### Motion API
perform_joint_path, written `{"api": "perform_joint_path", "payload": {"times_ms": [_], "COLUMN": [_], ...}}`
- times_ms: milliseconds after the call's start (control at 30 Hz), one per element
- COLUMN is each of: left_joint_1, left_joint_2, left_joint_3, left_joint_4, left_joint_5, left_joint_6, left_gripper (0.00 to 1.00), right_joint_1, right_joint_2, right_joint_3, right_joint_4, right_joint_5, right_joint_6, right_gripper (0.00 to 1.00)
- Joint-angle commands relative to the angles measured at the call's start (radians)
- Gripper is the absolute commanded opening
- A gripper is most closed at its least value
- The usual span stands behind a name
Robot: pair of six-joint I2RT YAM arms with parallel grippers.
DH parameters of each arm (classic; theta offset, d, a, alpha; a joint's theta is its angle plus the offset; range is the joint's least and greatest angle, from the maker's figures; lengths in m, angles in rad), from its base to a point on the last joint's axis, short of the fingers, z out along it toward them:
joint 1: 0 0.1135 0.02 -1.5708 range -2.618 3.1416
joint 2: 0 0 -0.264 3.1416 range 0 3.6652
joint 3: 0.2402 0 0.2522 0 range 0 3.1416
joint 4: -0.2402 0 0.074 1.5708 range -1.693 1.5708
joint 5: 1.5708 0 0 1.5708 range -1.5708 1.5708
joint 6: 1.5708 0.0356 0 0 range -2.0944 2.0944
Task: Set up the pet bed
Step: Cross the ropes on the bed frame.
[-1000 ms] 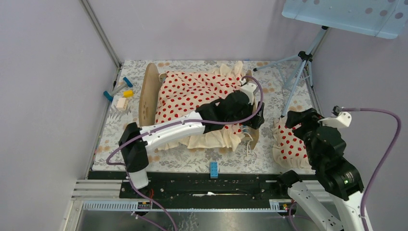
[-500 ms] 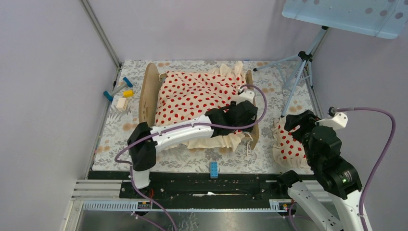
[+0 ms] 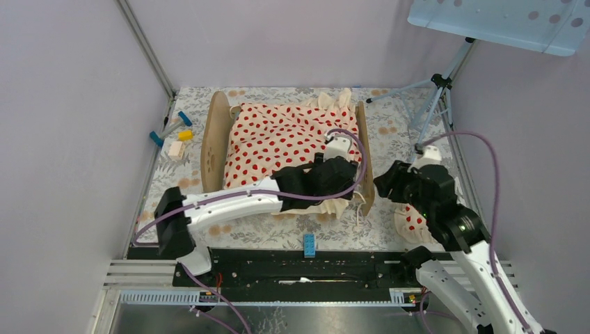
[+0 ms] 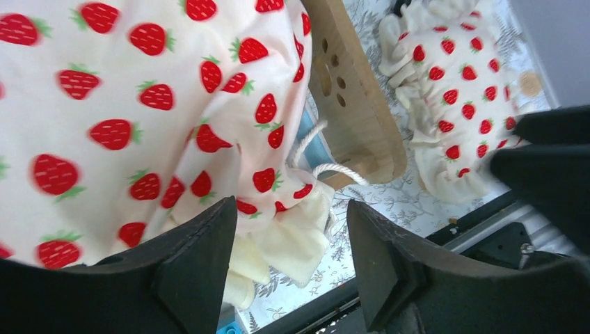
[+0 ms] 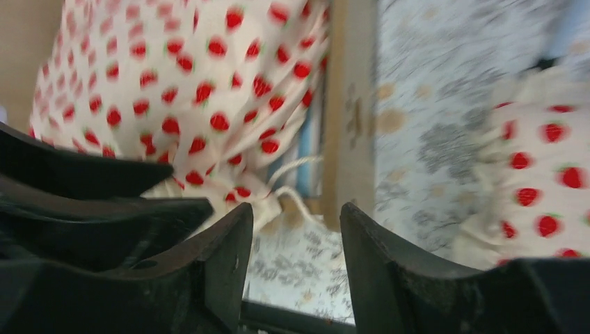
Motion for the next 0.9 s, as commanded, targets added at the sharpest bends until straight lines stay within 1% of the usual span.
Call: {"api": "perform_joint_path", "payload": {"times_ms": [0,100,200,367,467,533,600,867], "left_joint_1": [0.025,0.078,0.123,0.155,0.158,0.159,0.161,0.167], "left_joint_2": [-0.155,-0.233,-0.313,-0.402,-0.428,-0.435,-0.438,-0.435], "left_joint_3": [-0.041,-0.101,-0.167,-0.222,-0.231,-0.236,-0.238,-0.247], "left_joint_4": [0.076,0.081,0.097,0.098,0.094,0.093,0.092,0.099], "left_joint_5": [-0.046,-0.021,0.003,0.001,0.001,0.001,0.003,0.017], "left_joint_6": [-0.015,-0.031,-0.043,-0.041,-0.035,-0.032,-0.030,-0.024], "left_gripper": [0.64,0.64,0.64,0.64,0.64,0.64,0.64,0.64], "right_joint_1": [-0.004,-0.003,0.000,0.015,0.018,0.020,0.020,0.035], "right_joint_2": [0.072,0.081,0.140,0.211,0.260,0.293,0.322,0.400], "right_joint_3": [-0.086,-0.112,-0.108,-0.139,-0.151,-0.154,-0.159,-0.169], "right_joint_4": [0.123,0.154,0.144,0.223,0.253,0.275,0.299,0.338], "right_joint_5": [-0.366,-0.397,-0.421,-0.441,-0.407,-0.392,-0.391,-0.408], "right_joint_6": [-0.099,-0.130,-0.161,-0.145,-0.135,-0.137,-0.139,-0.153], "right_gripper": [0.55,0.54,0.54,0.53,0.53,0.50,0.49,0.53]}}
